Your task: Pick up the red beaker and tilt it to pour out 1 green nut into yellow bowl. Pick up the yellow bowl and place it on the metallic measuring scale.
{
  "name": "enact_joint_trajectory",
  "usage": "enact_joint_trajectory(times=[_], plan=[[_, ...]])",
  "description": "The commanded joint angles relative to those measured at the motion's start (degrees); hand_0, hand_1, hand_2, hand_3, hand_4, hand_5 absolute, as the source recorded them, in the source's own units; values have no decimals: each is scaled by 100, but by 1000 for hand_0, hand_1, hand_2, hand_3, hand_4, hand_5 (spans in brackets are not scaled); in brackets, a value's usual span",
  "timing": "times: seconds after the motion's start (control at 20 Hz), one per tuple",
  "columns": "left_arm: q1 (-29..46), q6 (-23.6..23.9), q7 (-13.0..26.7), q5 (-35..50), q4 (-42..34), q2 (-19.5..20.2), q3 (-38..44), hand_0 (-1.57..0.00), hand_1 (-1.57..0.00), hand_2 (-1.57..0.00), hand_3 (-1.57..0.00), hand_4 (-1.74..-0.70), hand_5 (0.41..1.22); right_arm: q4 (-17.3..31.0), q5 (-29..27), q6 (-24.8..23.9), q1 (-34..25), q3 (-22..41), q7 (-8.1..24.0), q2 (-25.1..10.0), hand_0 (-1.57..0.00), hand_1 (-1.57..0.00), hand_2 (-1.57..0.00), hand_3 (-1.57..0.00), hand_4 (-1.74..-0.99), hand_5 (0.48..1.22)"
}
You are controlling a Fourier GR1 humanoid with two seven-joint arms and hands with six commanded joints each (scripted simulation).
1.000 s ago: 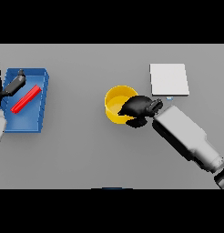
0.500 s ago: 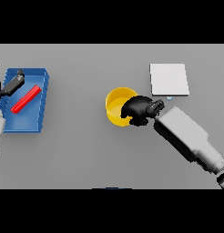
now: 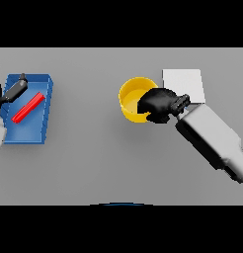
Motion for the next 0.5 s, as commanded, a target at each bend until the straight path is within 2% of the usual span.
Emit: enact_joint_trajectory(times=[0.0,0.05,0.15,0.2,0.45], plan=[[30,0,-70,-2,-27,3,-10,1,1,1,1,-737,697,-10,-10,-23,-9,-59,15,-39,-1567,-1567,-1436,-1260,-1739,1220],[33,-33,-73,16,-45,26,-1,1,1,1,1,-736,697,14,-27,-48,-34,-119,7,-58,-1568,-1568,-1436,-1266,-1740,1220],[29,-35,-83,54,-79,33,31,1,1,1,1,-746,697,129,-73,-116,-126,-253,-85,-97,-1569,-1569,-1439,-1376,-1740,1220],[-27,-34,15,14,-1,33,17,1,1,1,1,-743,700,158,-101,-78,-174,-325,77,-58,-1569,-1569,-1465,-1347,-1740,1220],[4,-7,30,-21,-27,37,10,1,1,1,1,-744,710,537,-88,-420,-265,-702,-65,-466,-1570,-1570,-1516,-1227,-1741,1221]])
